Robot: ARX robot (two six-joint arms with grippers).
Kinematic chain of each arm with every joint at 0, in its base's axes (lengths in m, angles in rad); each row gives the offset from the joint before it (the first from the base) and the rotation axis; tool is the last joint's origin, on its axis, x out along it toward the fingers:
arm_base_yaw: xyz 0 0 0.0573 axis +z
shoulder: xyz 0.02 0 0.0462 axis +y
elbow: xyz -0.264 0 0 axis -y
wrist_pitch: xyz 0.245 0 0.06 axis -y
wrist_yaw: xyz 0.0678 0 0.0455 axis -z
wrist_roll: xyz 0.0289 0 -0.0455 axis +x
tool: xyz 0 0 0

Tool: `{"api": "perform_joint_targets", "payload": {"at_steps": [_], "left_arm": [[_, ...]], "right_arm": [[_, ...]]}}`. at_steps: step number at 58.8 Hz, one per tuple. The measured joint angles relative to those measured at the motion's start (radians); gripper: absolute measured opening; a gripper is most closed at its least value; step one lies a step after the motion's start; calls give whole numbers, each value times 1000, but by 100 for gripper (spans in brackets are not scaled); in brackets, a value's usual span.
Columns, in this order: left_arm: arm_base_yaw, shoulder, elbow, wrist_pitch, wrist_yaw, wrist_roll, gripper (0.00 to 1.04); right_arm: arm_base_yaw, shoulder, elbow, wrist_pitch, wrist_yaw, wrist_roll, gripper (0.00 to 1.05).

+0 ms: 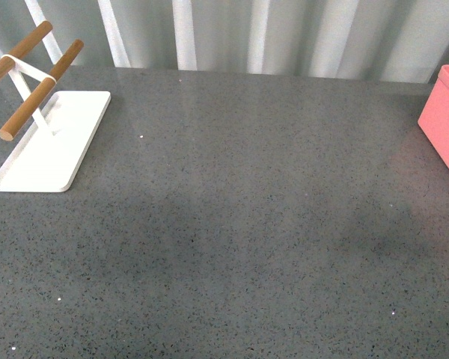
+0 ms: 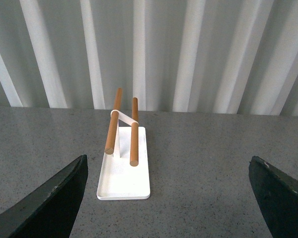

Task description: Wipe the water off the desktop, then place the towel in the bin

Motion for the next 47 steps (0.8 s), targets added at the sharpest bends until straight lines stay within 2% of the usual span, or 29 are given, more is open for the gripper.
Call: {"api": "perform_joint_targets", "payload": {"at_steps": [7, 24, 35, 40, 47], "left_arm": [[0, 0, 0, 0, 0, 0, 98], [0, -1, 0, 0, 0, 0, 98], [0, -1, 0, 0, 0, 0, 98], [0, -1, 0, 0, 0, 0, 98], [0, -1, 0, 0, 0, 0, 98]], "right_arm": [[0, -134, 0, -169, 0, 2, 3], [0, -173, 0, -179, 3, 2, 4], [0, -173, 0, -179, 3, 3, 37], [0, -173, 0, -179, 3, 3, 58], [0, -173, 0, -179, 3, 3, 80]]}}
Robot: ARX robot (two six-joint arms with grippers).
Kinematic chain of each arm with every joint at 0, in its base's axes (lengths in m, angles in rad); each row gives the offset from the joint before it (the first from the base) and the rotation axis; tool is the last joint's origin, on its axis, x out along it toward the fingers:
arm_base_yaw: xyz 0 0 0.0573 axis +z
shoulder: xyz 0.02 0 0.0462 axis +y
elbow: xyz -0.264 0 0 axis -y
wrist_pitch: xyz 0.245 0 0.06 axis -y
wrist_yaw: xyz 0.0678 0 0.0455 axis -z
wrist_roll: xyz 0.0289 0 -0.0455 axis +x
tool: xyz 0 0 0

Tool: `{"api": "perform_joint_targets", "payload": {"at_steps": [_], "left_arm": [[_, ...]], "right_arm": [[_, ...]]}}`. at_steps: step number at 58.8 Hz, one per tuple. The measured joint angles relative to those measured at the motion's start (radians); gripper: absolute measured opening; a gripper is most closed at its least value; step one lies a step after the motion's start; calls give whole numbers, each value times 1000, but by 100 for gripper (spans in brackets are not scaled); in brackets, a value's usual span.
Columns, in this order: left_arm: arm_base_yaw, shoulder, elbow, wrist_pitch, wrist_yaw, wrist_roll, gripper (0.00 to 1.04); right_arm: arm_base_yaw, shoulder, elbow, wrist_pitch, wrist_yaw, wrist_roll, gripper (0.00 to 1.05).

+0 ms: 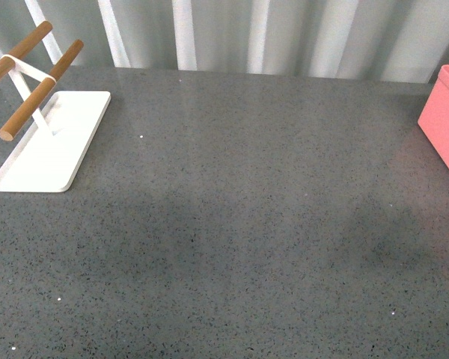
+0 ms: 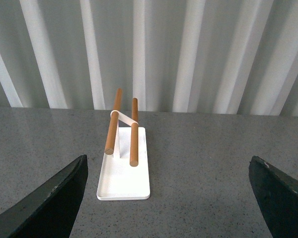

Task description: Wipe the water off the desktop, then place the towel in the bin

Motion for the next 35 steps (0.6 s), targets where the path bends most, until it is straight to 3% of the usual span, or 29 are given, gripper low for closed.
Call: {"api": "perform_joint_targets", "payload": {"at_steps": [8, 35], "left_arm": [[0, 0, 0, 0, 0, 0, 98], [0, 0, 0, 0, 0, 0, 98]], "right_arm": [[0, 0, 0, 0, 0, 2, 100], [0, 0, 0, 0, 0, 1, 98]]}}
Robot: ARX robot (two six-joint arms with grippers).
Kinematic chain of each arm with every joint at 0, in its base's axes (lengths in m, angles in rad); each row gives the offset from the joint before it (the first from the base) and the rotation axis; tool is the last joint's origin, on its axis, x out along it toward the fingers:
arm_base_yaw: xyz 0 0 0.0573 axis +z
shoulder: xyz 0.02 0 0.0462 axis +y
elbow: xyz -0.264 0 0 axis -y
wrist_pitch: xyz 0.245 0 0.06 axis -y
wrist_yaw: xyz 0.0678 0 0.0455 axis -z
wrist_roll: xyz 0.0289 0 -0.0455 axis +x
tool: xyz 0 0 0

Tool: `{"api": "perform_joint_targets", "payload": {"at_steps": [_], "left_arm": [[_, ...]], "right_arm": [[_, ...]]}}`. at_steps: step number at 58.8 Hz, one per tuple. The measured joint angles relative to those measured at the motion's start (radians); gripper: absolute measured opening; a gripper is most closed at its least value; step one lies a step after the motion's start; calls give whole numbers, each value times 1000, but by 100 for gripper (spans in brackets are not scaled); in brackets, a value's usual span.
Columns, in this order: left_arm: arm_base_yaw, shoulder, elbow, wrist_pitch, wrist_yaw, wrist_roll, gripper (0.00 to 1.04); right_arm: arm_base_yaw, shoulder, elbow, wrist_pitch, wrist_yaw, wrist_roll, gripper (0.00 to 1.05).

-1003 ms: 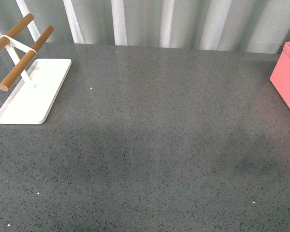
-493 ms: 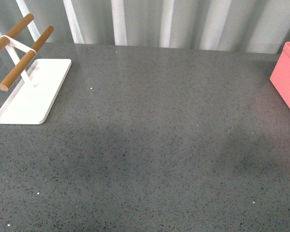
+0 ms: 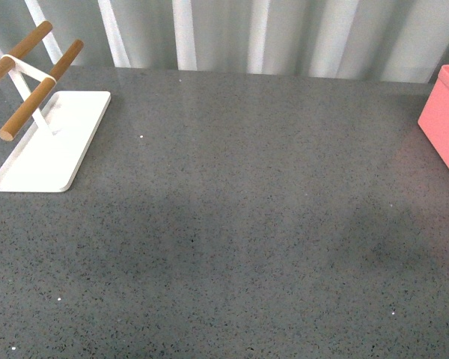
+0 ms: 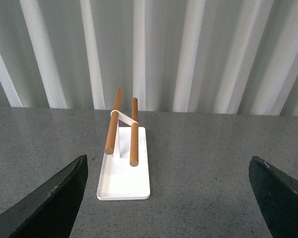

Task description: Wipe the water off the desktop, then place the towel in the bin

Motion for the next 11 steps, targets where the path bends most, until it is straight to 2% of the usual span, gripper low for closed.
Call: {"api": "perform_joint_targets", "payload": {"at_steps": [11], "left_arm": [[0, 0, 0, 0, 0, 0, 98]], "right_arm": [[0, 0, 0, 0, 0, 0, 98]]}}
